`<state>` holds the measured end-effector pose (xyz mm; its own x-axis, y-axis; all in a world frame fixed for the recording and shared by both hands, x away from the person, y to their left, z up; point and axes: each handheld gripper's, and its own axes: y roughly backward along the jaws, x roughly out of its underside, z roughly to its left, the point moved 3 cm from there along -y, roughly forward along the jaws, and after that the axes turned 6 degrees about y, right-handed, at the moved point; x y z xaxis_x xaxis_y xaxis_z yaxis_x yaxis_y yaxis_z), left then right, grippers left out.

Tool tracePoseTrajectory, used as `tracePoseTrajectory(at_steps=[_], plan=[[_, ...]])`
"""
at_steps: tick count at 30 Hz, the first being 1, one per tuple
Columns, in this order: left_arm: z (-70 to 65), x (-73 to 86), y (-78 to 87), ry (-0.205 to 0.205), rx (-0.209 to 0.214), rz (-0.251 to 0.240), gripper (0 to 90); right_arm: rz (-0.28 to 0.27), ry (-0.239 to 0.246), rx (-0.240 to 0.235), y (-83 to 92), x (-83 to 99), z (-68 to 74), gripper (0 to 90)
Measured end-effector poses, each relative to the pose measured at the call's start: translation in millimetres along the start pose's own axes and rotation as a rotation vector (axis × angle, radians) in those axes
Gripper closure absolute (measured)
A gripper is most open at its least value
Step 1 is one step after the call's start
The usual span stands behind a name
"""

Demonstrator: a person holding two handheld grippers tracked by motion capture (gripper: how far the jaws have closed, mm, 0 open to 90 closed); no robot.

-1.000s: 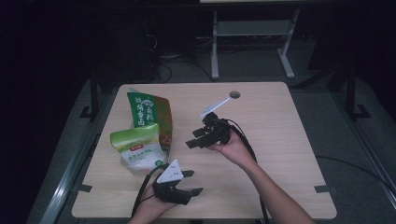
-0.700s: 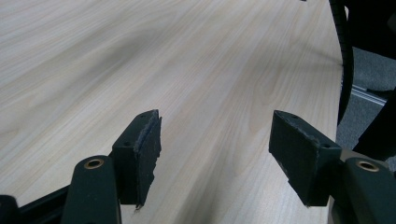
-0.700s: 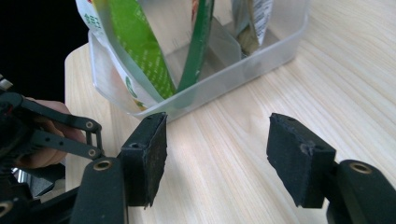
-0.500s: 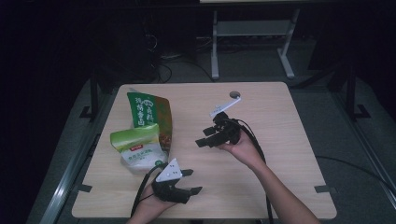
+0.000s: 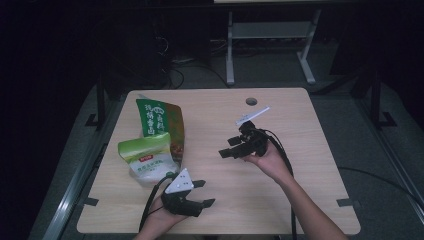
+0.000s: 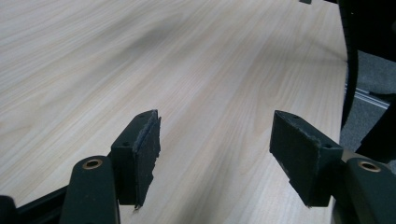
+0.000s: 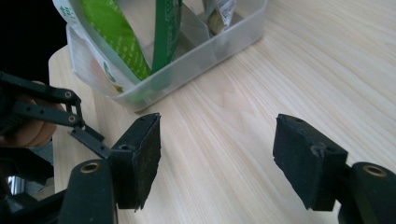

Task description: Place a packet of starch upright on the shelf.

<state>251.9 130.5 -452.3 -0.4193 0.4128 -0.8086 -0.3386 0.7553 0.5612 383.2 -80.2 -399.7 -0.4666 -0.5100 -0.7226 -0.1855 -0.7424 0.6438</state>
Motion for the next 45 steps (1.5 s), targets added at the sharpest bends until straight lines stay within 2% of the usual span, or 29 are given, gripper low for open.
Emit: tracePoseTrajectory(at_steps=[5,10,17,18,25,30,45], plan=[[1.4,-0.5,0.9,-0.002,-0.002,-0.005,32.9,0.002,-0.029,0.015,6.2,10.1,-4.8,29.4],[1.9,-0.2,1.2,0.000,-0.007,-0.002,32.8,-0.007,-0.037,0.023,11.9,16.0,-6.6,29.6],[3.3,-0.3,2.0,-0.001,-0.007,-0.002,32.2,0.001,-0.066,0.042,23.4,35.0,-12.6,29.3],[3.1,-0.6,1.9,0.008,-0.006,-0.008,32.2,-0.006,-0.071,0.040,25.3,37.2,-12.9,29.3],[4.0,-0.9,2.9,0.003,-0.014,-0.007,31.9,-0.014,-0.087,0.060,33.5,50.1,-17.0,29.1],[5.8,-1.0,3.3,0.009,-0.019,-0.009,31.6,-0.024,-0.119,0.063,37.9,68.7,-20.5,28.6],[4.0,0.9,0.8,0.013,-0.017,-0.004,31.3,-0.039,-0.154,0.091,50.2,105.9,-21.2,28.7]])
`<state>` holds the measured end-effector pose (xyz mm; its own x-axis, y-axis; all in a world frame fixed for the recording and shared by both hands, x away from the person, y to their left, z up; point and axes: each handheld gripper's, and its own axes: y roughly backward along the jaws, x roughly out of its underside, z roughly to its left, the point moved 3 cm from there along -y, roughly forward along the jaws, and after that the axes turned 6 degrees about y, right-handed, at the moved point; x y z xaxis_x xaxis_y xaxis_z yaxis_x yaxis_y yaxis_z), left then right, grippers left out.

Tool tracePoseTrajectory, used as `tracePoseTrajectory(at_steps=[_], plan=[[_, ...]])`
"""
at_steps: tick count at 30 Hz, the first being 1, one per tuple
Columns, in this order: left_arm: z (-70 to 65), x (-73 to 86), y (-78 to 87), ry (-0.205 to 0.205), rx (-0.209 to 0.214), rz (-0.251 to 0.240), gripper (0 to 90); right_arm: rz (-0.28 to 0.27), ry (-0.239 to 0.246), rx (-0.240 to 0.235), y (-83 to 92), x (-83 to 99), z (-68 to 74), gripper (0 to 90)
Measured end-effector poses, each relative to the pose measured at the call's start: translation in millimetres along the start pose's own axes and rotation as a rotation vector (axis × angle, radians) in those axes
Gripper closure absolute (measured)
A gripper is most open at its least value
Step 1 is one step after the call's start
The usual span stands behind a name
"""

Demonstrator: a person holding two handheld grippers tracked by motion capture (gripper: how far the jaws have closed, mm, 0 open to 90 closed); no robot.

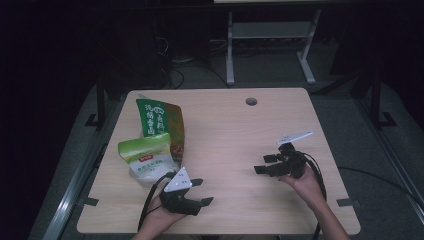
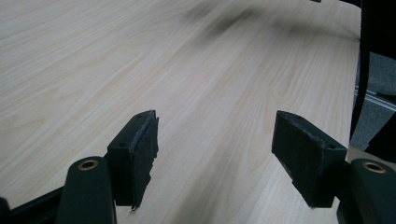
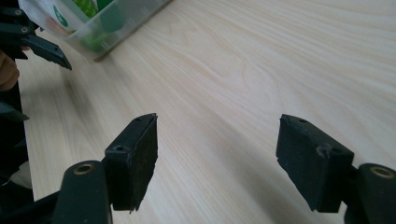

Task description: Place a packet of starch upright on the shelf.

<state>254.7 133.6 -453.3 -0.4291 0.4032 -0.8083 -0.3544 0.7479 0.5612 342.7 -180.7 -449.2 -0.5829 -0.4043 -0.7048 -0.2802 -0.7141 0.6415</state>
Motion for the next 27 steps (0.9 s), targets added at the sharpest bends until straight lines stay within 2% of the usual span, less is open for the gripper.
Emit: tracePoseTrajectory(at_steps=[8,9,13,27], plan=[[0.6,0.5,-0.1,0.005,0.000,0.003,31.3,-0.005,-0.026,0.021,7.7,18.2,-2.5,28.7],[0.8,0.5,0.0,0.005,-0.001,0.003,31.3,-0.010,-0.015,0.022,8.1,19.7,-3.4,28.8],[1.0,0.7,0.4,0.006,-0.002,0.001,31.3,-0.002,-0.033,0.027,10.5,27.0,-2.0,28.7],[2.1,1.6,1.9,0.008,-0.005,0.004,30.9,-0.019,-0.039,0.041,22.7,50.6,6.4,28.7]])
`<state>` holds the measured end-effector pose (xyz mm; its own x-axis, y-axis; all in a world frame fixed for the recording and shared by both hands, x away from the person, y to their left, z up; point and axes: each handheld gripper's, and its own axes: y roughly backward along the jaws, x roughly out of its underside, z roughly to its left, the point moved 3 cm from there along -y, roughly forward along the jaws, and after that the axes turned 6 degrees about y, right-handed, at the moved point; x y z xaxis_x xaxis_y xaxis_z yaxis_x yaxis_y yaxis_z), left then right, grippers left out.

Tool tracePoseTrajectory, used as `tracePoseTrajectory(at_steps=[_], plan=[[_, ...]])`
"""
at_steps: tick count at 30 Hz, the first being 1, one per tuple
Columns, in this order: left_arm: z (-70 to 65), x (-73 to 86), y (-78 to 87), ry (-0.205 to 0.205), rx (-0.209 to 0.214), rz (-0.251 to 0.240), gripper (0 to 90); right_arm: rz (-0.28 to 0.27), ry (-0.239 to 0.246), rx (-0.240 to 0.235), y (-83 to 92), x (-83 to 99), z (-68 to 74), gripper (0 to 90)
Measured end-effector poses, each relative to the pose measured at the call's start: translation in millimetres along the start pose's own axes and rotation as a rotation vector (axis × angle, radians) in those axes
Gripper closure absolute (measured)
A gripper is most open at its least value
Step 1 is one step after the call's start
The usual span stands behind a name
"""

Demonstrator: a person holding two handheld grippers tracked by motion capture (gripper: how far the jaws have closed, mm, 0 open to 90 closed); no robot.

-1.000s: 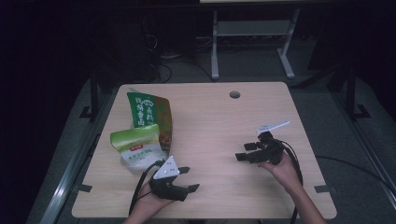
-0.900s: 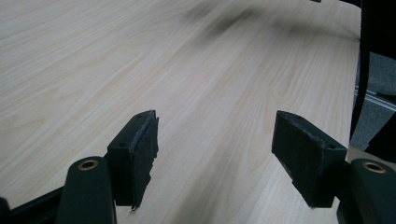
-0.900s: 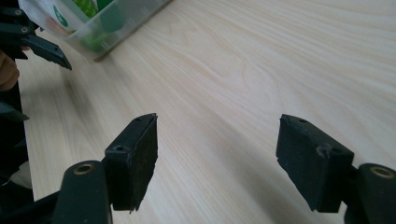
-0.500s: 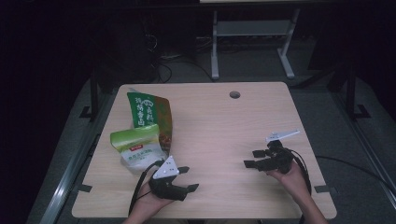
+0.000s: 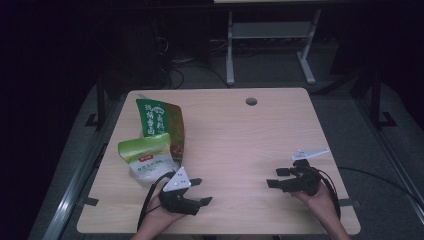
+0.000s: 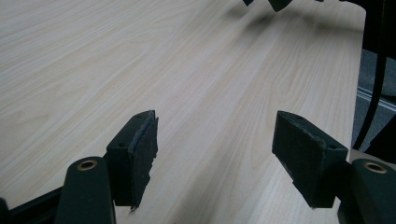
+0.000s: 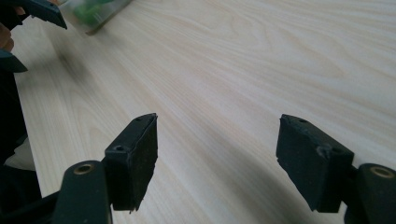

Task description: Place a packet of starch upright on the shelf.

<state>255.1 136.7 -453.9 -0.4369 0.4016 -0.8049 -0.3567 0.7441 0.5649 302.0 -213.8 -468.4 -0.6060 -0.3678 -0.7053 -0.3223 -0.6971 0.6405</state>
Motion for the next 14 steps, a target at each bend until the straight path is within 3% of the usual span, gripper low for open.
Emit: tracePoseTrajectory(at_steps=[14], plan=[[0.8,0.9,0.7,0.003,0.007,0.004,31.0,-0.037,0.031,0.012,6.6,11.0,17.6,27.3]])
